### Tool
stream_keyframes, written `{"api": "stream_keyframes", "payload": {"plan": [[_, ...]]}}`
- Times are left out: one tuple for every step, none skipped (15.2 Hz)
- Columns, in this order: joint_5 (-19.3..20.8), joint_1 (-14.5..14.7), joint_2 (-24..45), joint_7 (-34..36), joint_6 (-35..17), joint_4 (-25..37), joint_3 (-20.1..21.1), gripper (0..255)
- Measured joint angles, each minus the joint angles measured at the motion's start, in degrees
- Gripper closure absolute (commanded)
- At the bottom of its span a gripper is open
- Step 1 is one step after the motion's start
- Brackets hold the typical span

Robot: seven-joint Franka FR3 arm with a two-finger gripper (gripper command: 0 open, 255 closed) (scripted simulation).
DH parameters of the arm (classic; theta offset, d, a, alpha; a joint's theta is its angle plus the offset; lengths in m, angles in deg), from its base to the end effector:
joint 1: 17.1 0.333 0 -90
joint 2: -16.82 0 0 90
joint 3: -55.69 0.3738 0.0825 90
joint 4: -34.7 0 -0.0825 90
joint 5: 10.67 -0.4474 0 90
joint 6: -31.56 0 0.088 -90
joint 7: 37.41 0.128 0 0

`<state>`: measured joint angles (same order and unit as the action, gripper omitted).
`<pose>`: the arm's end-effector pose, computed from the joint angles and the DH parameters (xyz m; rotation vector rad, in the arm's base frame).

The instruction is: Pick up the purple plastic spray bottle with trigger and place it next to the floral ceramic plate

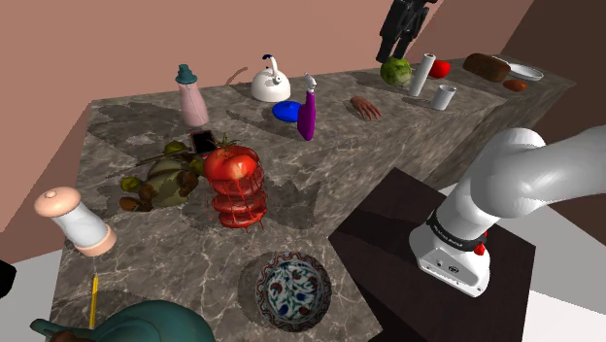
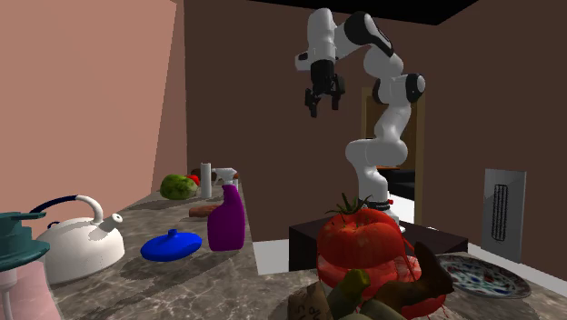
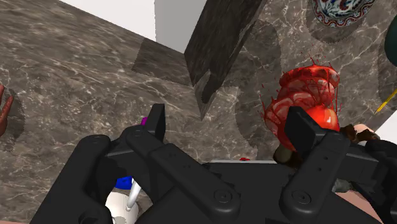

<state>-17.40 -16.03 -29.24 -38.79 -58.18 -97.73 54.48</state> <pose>0.3247 0.0117 0.6409 -3.0079 -0.0476 -0.0904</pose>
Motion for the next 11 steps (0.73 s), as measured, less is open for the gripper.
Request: {"api": "stream_keyframes", "payload": {"plan": [[0.00,0.00,0.00,0.00,0.00,0.00,0.00,0],[0.09,-0.03,0.73,-0.14,-0.32,0.12,-0.09,0],[0.32,-0.11,2.34,-0.53,-0.77,0.79,-0.40,0],[0.41,-0.12,4.24,-0.75,-1.77,1.10,-0.49,0],[0.61,-0.18,6.54,-1.20,-2.61,1.97,-0.82,0],[0.82,-0.25,8.95,-1.59,-3.26,3.09,-1.10,0],[0.93,-0.26,11.07,-1.83,-4.15,3.68,-1.24,0],[1.14,-0.35,13.44,-2.35,-5.18,4.38,-1.57,0],[1.25,-0.40,15.44,-2.67,-5.71,5.19,-1.81,0],[1.37,-0.46,17.72,-3.10,-6.98,5.55,-2.06,0],[1.52,-0.55,20.59,-3.59,-7.19,7.54,-2.44,0]]}}
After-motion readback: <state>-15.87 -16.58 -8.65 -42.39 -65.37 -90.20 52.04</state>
